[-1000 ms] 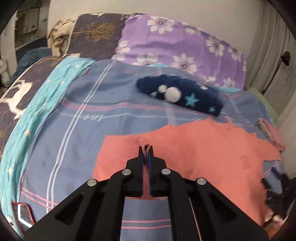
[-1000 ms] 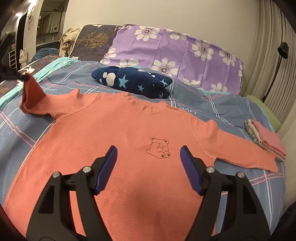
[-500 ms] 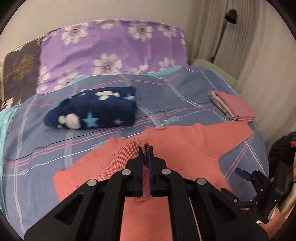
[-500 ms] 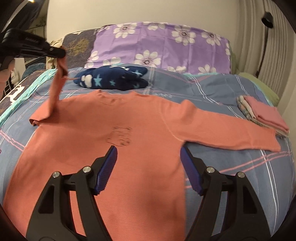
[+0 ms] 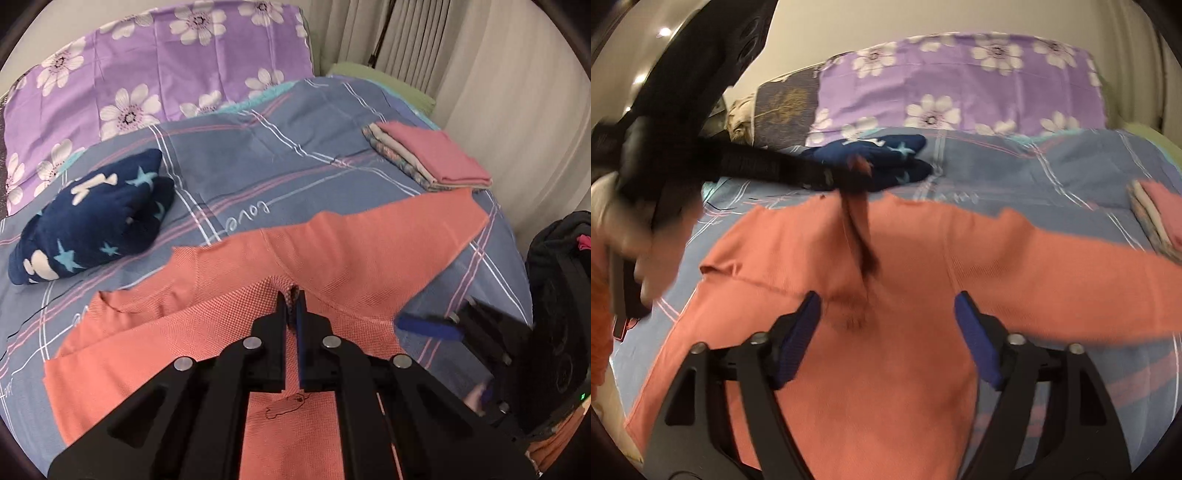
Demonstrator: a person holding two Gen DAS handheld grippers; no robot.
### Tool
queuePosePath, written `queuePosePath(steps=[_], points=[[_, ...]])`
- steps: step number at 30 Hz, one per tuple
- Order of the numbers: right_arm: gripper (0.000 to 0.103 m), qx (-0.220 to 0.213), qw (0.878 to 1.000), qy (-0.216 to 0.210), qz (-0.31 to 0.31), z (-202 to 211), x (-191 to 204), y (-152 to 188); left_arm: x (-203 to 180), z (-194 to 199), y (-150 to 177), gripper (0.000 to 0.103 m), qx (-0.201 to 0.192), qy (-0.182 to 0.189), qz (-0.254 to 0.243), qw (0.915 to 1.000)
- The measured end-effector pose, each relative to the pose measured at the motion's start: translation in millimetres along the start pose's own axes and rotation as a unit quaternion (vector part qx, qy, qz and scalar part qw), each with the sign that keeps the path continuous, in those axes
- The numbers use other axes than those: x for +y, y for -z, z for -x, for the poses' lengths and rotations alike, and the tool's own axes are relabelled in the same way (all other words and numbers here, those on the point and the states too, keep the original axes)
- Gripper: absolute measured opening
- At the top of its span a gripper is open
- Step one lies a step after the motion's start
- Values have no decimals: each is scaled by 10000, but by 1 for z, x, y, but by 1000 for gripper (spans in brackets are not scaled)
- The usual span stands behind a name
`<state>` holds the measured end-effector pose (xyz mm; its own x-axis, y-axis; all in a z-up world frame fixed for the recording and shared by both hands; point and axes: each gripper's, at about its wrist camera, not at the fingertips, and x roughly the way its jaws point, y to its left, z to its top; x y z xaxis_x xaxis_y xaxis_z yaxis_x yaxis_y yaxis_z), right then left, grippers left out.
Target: Fold small clothes
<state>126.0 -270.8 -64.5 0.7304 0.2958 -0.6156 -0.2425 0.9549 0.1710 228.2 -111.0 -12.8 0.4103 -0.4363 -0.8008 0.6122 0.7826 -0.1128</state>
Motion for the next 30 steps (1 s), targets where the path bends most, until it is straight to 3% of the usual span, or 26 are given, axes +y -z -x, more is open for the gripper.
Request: queuePosePath(steps=[3,4,5,7,9,10,13,16,19,23,28,30], points=[[74,218,9989,-312,-286,-28,-2,-16,-2,-1,-2,4,42,-8,-32,10000],[45,325,9976,-455,-413,-39,-2,-20,-3,0,-4,4,31,-6,-50,10000],[4,420,9961,-583,-511,-45,-3,-23,-3,2,-5,4,3,-5,-69,10000],[4,541,9904,-809,-986,-52,-12,-25,-3,7,-7,5,-71,7,-105,9999],[4,375,9867,-792,-1370,-44,-26,-24,1,18,-7,23,-210,-75,-112,9997],[4,383,9863,-723,-1434,-42,-30,-25,4,26,-4,35,-341,-198,-112,9992],[4,623,9802,-686,-1751,-44,-50,-15,26,66,24,44,-834,-678,-164,9941],[4,882,9720,-754,-2042,-54,-63,-1,52,91,67,58,-985,-1206,-42,9878],[5,964,9715,-687,-2052,-59,-63,5,88,102,126,59,-734,-1763,253,9813],[5,838,9740,-645,-2005,-57,-59,-2,132,96,197,59,-132,-2107,832,9739],[5,-16,9778,-1012,-1833,-22,-50,-30,159,76,222,59,31,-2199,1165,9685],[8,-5,9844,-754,-1589,-20,-45,-30,164,67,218,59,-28,-2292,1188,9661]])
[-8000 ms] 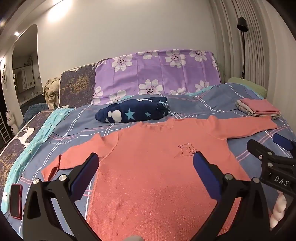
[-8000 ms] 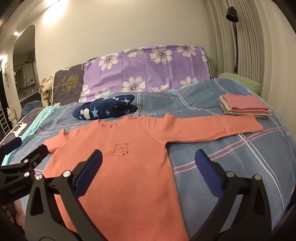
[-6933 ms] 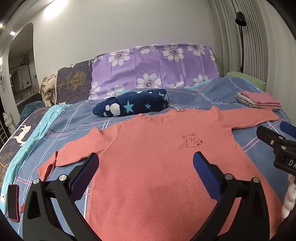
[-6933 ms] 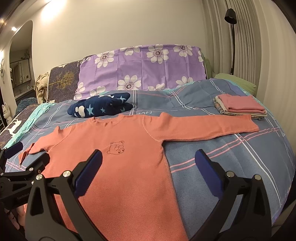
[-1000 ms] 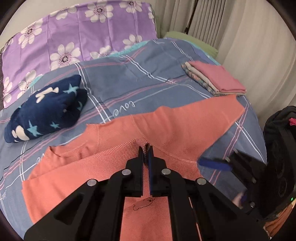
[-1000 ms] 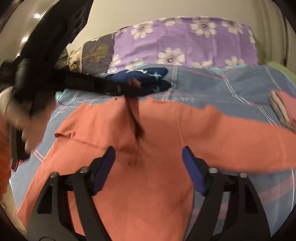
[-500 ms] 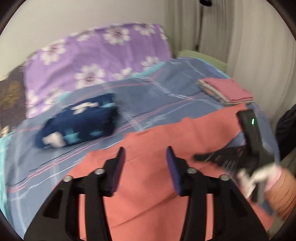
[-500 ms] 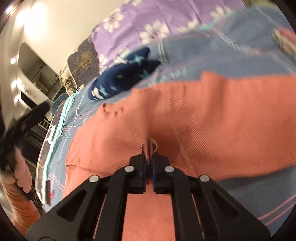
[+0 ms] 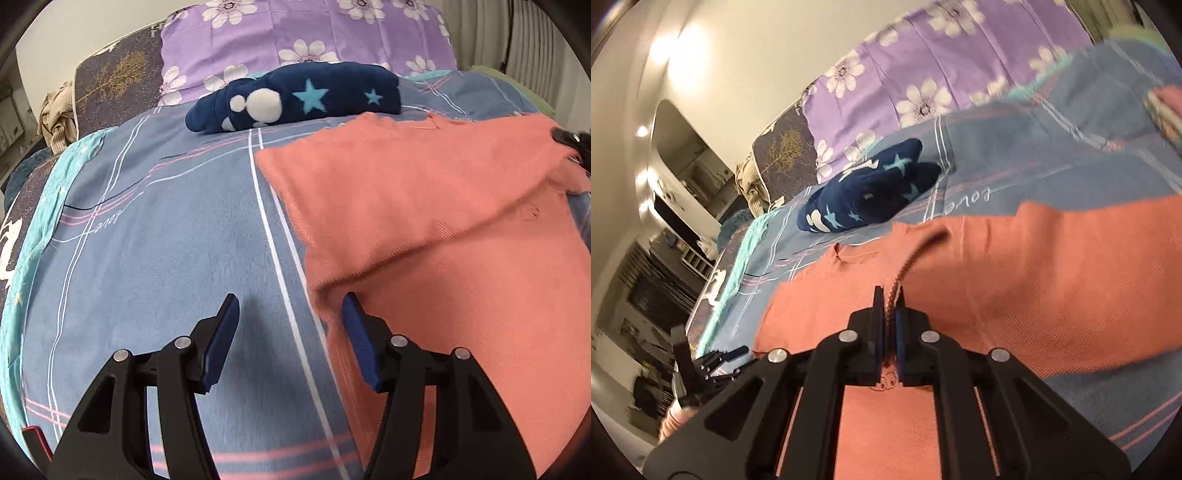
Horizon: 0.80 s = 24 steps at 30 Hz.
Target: Fold small clothes
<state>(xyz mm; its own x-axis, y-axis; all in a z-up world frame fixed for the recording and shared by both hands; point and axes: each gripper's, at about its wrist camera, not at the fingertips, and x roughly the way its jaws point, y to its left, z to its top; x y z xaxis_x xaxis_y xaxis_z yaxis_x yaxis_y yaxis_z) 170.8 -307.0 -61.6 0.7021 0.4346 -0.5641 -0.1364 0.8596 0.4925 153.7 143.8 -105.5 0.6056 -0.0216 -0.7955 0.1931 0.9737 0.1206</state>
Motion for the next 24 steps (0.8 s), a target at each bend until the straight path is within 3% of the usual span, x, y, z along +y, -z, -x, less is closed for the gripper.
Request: queuePosePath(steps=[2,4,7,9,10,12,13,14,17,20,22,24], points=[[15,279,9964,734,334,-14,-3,8,0,-8,-5,60,-81,-269,40,9996],[15,749,9861,1439,359,-34,-19,23,9,-13,-7,60,-89,-243,241,9994],[18,604,9897,1297,51,-24,-31,27,10,-9,-1,60,-144,-336,364,9987],[31,423,9896,1374,18,-12,-27,24,5,-3,4,60,-212,-482,209,9984],[31,264,9886,1480,87,-5,-22,22,4,0,6,57,-233,-524,170,9982],[31,69,9902,1362,302,5,-7,20,3,11,10,41,-280,-624,164,9975],[31,61,9919,1211,369,5,0,21,5,15,10,26,-289,-670,200,9971],[31,86,9934,1059,433,2,5,20,9,25,9,18,-351,-545,382,9972],[31,414,9940,745,690,-21,16,28,12,47,-4,12,-683,46,784,9946],[30,913,9856,1282,620,-60,10,44,-13,48,-28,13,-899,400,498,9939],[30,676,9867,1299,705,-57,12,50,-31,23,-43,13,-633,644,418,9950],[30,612,9891,1171,654,-41,14,48,-40,-11,-46,13,-238,528,367,9977]])
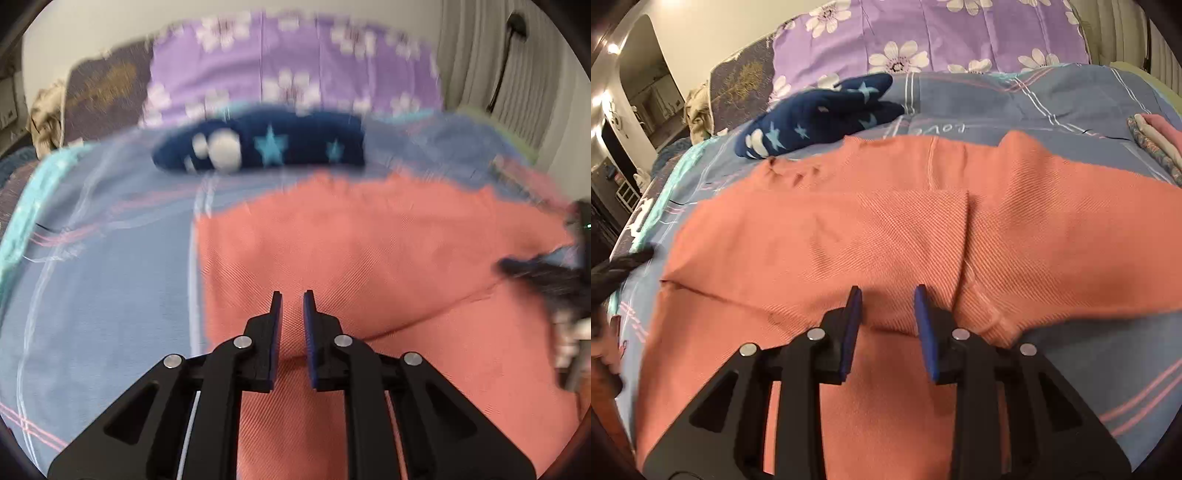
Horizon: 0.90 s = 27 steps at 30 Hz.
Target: Fold small clothes
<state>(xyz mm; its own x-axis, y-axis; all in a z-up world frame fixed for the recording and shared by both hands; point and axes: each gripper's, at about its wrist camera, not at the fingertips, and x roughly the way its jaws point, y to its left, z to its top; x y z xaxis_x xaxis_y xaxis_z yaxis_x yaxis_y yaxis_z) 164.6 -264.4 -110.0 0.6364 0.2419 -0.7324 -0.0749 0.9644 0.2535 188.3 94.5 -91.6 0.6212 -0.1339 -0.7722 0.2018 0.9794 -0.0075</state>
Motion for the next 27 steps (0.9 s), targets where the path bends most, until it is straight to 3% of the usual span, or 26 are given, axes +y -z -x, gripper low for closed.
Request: queuePosePath(steps=[1,2,6,8,9,11,12,14,17,19,21,22,24,27], points=[[31,-71,9999,-76,-95,9,-5,1,0,-20,4,14,256,-139,-1,9996],[36,-179,9996,-55,-224,22,-18,2,2,-33,10,14,163,-88,35,9998],[41,-731,9887,702,-1101,74,-105,6,13,-29,12,14,57,233,302,9993],[41,-961,9650,921,-2261,102,-176,19,16,-28,14,14,65,298,369,9989],[40,-1216,9394,774,-3110,119,-217,32,12,-29,14,14,64,268,349,9990],[36,-1672,9017,296,-3977,136,-263,53,6,-28,15,14,42,98,214,9997],[44,-1896,8817,42,-4319,142,-283,62,0,-27,16,14,36,-28,109,9999],[43,-2056,8641,391,-4578,151,-302,67,-7,-26,16,15,27,-210,-42,9998],[43,-2253,8323,418,-5047,153,-321,70,-6,-30,14,15,19,-309,-121,9994],[42,-2277,8312,527,-5045,148,-325,63,-5,-29,14,15,16,-311,-119,9994],[12,-2189,8407,892,-4871,143,-323,49,-5,-29,14,15,8,-305,-112,9995],[5,-2128,8427,890,-4865,138,-317,44,-5,-28,15,15,3,-302,-108,9995],[4,-2236,8448,480,-4838,135,-307,37,-5,-29,15,15,-1,-297,-101,9995],[4,-2329,8770,149,-4199,135,-255,4,-4,-29,15,15,-10,-261,-67,9996]])
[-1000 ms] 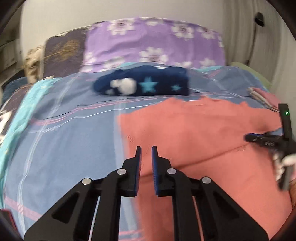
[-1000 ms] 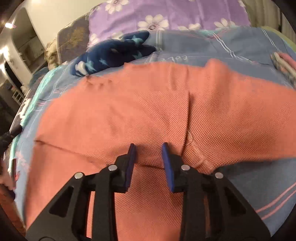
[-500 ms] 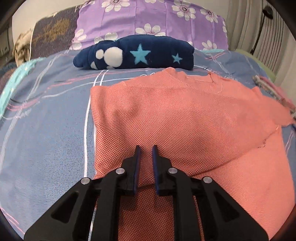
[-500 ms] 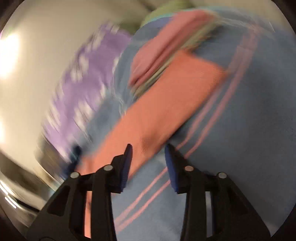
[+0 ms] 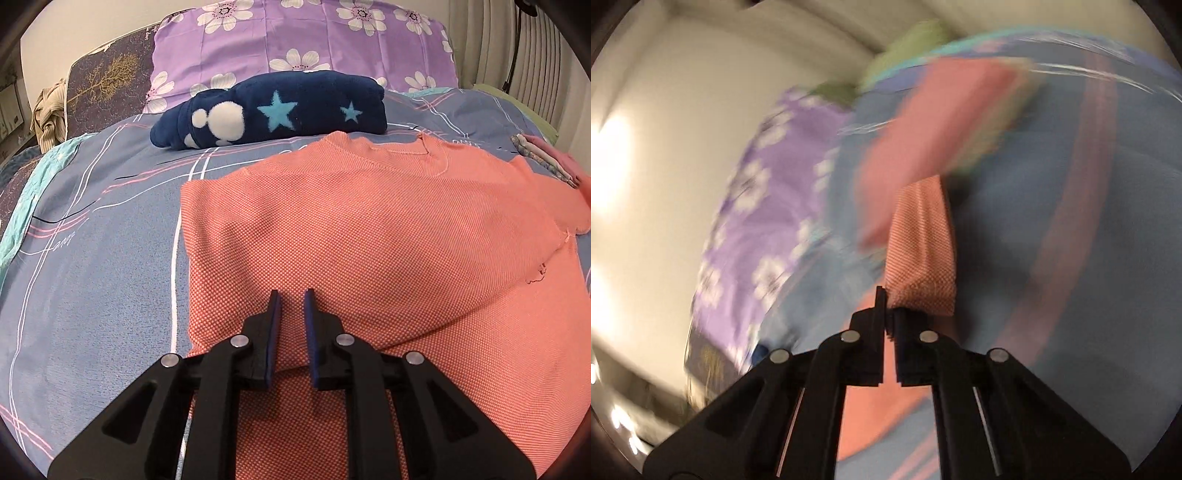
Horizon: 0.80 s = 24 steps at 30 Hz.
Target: Fold small clothes
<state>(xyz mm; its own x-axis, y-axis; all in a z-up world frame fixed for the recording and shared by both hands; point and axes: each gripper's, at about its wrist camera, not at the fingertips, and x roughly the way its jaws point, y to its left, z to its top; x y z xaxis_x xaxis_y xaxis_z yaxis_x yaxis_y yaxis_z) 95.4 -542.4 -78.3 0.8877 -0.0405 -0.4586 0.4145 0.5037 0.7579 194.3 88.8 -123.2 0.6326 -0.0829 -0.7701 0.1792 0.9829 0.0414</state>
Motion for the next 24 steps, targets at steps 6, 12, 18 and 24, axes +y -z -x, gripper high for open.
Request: queuePosePath(steps=[6,12,18,24], points=[[5,1250,9657,-1461,1746,-34,162,115,7,0,0,15,-17,199,173,9997],[5,2637,8979,-1715,3078,-84,228,257,12,0,0,15,-23,360,303,9989],[8,3007,8674,-1163,3790,-94,195,320,22,1,-1,18,-46,719,600,9956],[12,2956,8604,-1350,3925,-87,193,322,9,21,-15,35,-69,2366,1152,9647]])
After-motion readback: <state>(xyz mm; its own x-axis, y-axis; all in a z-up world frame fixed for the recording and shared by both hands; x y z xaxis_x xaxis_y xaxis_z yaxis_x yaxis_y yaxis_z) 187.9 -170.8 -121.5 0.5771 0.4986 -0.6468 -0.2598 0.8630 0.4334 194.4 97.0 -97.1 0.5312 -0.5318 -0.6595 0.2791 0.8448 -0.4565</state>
